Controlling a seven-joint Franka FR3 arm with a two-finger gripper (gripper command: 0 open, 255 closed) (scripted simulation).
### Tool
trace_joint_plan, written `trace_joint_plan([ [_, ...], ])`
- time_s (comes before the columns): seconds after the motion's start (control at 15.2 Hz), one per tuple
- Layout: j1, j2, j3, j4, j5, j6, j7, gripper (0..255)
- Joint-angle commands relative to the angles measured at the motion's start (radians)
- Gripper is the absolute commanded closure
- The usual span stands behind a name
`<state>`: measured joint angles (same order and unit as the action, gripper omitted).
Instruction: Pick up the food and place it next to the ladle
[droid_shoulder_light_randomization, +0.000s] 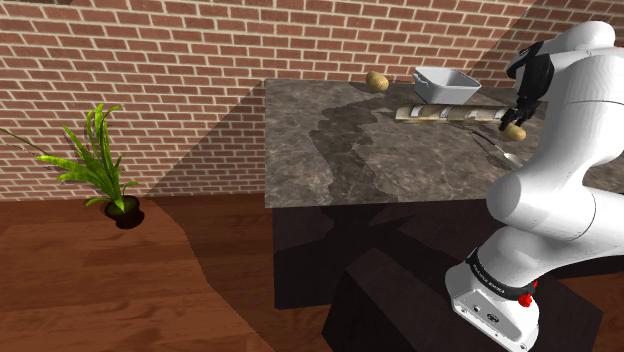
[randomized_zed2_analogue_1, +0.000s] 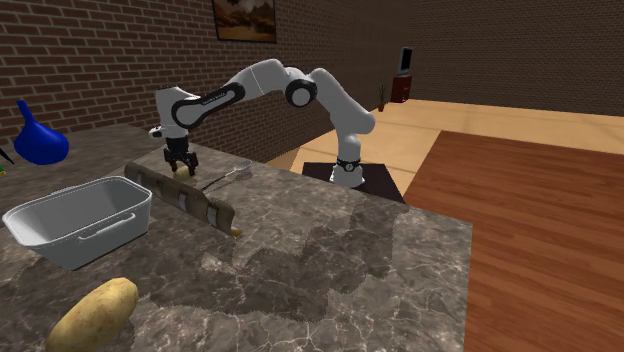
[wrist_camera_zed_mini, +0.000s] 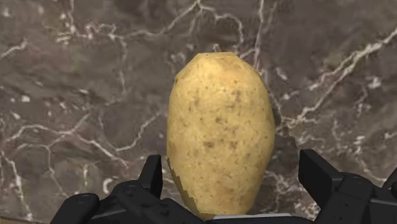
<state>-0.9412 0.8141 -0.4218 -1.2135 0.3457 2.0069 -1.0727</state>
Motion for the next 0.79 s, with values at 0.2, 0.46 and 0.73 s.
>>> trace_joint_plan([
  [0.2, 0.001, -0.044, -0.012, 0.027, -0.015, -0.069, 0.006, 0],
  [0.46, 0.0, -0.053, -0.014, 0.039, -0.018, -0.089, 0.009, 0],
  [0.73, 0.0, -0.052, -0.014, 0.039, -0.018, -0.089, 0.009, 0],
])
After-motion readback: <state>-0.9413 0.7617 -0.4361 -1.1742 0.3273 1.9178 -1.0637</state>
